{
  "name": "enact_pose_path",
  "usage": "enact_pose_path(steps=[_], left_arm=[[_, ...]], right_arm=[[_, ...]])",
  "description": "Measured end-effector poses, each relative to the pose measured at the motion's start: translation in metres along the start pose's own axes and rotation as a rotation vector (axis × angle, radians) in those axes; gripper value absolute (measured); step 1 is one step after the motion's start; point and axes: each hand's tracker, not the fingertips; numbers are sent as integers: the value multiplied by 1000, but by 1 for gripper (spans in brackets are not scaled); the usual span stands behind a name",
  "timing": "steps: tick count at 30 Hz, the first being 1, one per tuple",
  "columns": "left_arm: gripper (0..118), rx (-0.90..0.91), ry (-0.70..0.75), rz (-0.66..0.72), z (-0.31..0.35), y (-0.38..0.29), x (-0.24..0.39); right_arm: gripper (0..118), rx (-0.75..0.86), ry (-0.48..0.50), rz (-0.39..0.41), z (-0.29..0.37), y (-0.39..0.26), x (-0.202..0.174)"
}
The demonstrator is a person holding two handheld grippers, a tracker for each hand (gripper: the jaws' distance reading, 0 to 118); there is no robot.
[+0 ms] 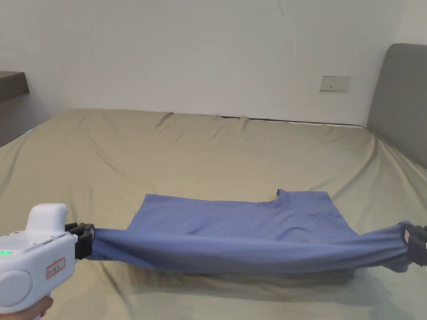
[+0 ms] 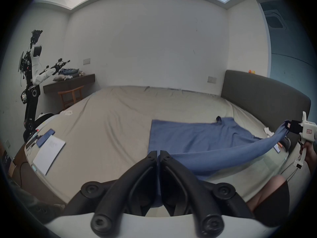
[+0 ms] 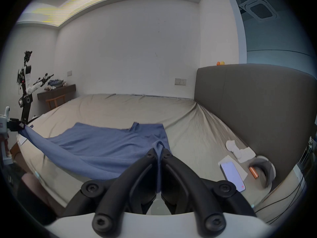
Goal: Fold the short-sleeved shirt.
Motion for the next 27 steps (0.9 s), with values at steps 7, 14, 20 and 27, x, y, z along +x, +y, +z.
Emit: enact_pose_path(steps=[7, 14, 20, 27], left_arm=[[1, -250, -38, -87, -35, -71, 1], [1, -445, -60, -113, -60, -114, 2], [118, -384, -1, -52, -51, -95, -5], [118, 131, -35, 8, 47, 12, 20]], right_arm=[[4, -262, -3, 79, -20, -79, -2], [4, -487, 31, 63, -33, -133, 10], [99, -426, -37, 48, -23, -123, 13], [118, 32, -31, -61, 47, -20, 7]])
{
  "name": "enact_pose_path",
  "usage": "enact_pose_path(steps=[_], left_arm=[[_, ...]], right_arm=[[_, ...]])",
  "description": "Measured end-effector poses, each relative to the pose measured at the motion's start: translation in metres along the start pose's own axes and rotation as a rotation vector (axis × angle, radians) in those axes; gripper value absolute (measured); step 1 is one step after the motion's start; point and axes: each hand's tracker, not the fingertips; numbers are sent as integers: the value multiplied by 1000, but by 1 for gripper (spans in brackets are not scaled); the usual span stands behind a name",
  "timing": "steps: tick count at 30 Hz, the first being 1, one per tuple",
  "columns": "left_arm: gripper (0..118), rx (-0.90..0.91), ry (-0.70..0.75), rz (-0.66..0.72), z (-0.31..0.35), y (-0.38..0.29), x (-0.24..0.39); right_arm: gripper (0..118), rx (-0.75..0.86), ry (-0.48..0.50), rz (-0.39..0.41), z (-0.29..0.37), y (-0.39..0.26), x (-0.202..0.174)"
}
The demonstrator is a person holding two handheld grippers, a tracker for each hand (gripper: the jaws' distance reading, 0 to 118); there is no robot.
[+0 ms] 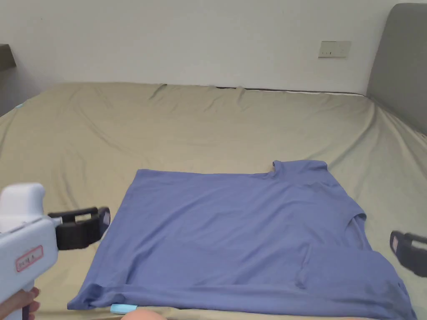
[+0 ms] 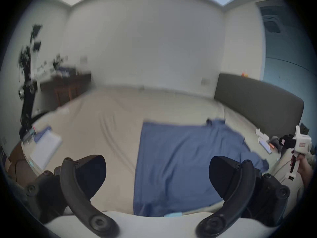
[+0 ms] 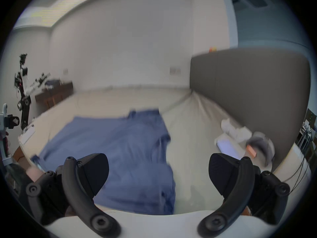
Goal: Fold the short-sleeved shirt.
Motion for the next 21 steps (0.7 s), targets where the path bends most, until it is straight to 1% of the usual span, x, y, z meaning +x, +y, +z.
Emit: enact_pose_path(steps=[2, 3, 4, 5, 6, 7, 8, 9, 10, 11, 12, 13, 15, 16, 18, 19, 20, 21], left_arm=[[116, 77, 3, -29, 30, 18, 17], [83, 157, 10, -46, 46, 22, 23], [23, 211, 20, -68, 59, 24, 29], [0, 229, 60, -79, 65, 24, 35], [0, 206, 42, -66, 65, 24, 36], [0, 210, -15, -9, 72, 26, 31], [0, 159, -76, -1, 72, 26, 30], [0, 119, -72, -15, 69, 25, 33], [0, 125, -42, -38, 53, 16, 30], [0, 107, -36, -66, 48, 12, 28], [0, 73, -27, -94, 39, 7, 24], [0, 27, -27, -83, 31, -2, 17], [0, -103, -73, -36, 9, -22, 2], [0, -179, -91, -53, -7, -35, -4], [0, -296, -116, -45, -26, -56, -9], [0, -364, -91, -56, -40, -69, -12], [4, -430, -67, -50, -50, -77, -15], [56, -477, -45, -33, -59, -86, -18]], right_arm=[[116, 87, 16, 7, 17, 24, -16], [105, 135, 14, 13, 27, 32, -23], [73, 195, 7, 24, 37, 38, -32], [16, 235, -5, 29, 43, 42, -40], [2, 256, -34, 47, 45, 43, -48], [2, 254, -59, 35, 44, 41, -53], [2, 258, -1, 0, 44, 40, -56], [2, 229, 43, -2, 38, 39, -52], [2, 212, 19, 13, 33, 37, -56], [2, 206, 28, 18, 30, 35, -58], [2, 179, 58, 24, 27, 32, -59], [2, 163, 58, 26, 29, 26, -59], [2, 149, 63, 45, 28, 21, -59], [2, 135, 71, 57, 26, 19, -62], [2, 116, 81, 71, 24, 17, -66], [2, 110, 85, 76, 24, 15, -67], [2, 105, 86, 80, 24, 13, -67], [2, 101, 92, 82, 20, 12, -67]])
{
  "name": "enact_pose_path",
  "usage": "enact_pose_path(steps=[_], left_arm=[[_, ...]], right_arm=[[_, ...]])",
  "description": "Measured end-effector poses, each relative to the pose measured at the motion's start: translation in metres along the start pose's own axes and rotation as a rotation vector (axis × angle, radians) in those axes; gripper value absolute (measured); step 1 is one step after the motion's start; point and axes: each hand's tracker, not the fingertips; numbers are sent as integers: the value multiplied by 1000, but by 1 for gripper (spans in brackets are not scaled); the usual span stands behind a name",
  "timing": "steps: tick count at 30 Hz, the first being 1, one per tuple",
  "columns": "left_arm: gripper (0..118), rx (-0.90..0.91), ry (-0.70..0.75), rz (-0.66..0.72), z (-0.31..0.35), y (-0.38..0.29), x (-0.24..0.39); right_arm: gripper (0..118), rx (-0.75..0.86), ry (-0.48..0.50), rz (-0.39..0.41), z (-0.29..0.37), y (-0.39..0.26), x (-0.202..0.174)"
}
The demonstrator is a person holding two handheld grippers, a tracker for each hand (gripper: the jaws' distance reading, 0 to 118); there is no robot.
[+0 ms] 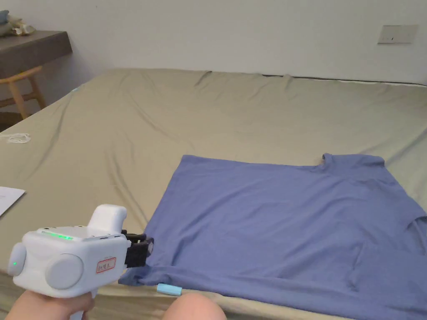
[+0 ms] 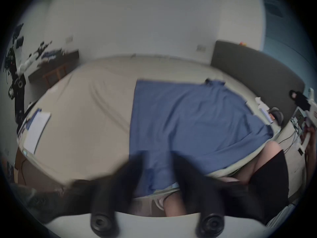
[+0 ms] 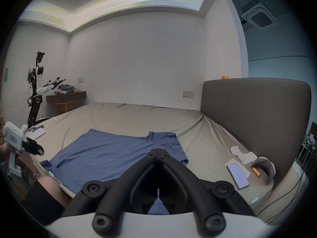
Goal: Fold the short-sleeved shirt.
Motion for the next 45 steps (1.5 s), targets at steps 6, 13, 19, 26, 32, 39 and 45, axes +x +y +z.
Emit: enact_pose_path(steps=[6, 13, 19, 26, 32, 39, 45], left_arm=[[118, -62, 29, 38, -36, -14, -12], [2, -128, 16, -18, -52, -25, -6], [2, -26, 10, 2, -29, -13, -8], [2, 13, -13, 32, -12, -4, 1], [2, 2, -10, 42, -15, -4, 10], [2, -28, -9, 18, -16, -11, 15], [2, -14, -5, 46, -9, 7, 5]], right_arm=[[2, -20, 7, 6, -3, -6, 1], [2, -74, 7, 0, -10, -13, 6], [2, -195, 31, -47, -19, -28, 32], [89, -515, 16, -3, -52, -92, 86], [115, -602, -38, -59, -92, -144, 109], [2, -535, -38, 177, -83, -155, 90], [2, -579, -8, 17, -80, -99, 76]])
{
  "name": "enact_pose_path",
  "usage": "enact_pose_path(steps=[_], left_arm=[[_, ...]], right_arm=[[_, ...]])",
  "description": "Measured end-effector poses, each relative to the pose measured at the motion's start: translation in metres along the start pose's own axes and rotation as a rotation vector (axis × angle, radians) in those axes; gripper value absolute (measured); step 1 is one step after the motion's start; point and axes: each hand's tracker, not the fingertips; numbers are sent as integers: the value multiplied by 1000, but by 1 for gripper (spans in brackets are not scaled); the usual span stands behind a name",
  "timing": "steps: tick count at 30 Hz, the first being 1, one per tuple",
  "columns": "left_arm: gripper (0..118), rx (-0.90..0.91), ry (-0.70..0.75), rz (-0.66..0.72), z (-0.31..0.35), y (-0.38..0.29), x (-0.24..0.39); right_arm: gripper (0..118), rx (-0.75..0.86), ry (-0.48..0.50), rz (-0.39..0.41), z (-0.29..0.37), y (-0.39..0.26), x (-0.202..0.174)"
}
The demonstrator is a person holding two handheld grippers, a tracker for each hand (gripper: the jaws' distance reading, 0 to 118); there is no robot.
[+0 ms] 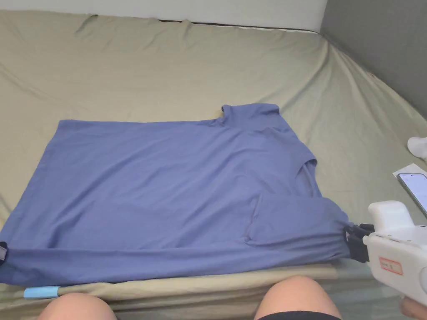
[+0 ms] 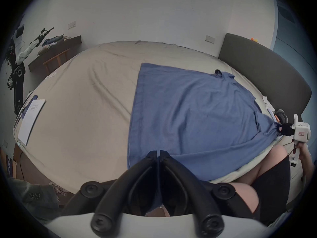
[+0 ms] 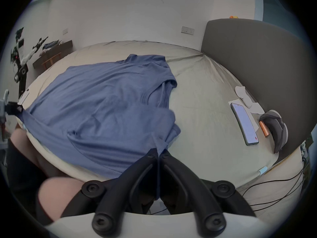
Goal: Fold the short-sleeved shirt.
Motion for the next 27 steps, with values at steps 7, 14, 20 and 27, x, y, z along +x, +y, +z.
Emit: enact_pose_path(steps=[7, 14, 20, 27], left_arm=[[2, 3, -12, 1, -16, 97, -11], [2, -116, -22, 110, -120, 157, -31], [3, -208, 7, 107, -186, 138, -37], [110, 118, 30, 73, -105, 126, -40]], right_arm=[[2, -59, 59, 28, -21, 106, 19], [2, -173, 13, 54, -131, 162, 21], [5, -261, -25, 58, -191, 144, 11], [118, 138, -124, -110, -108, 135, 29]])
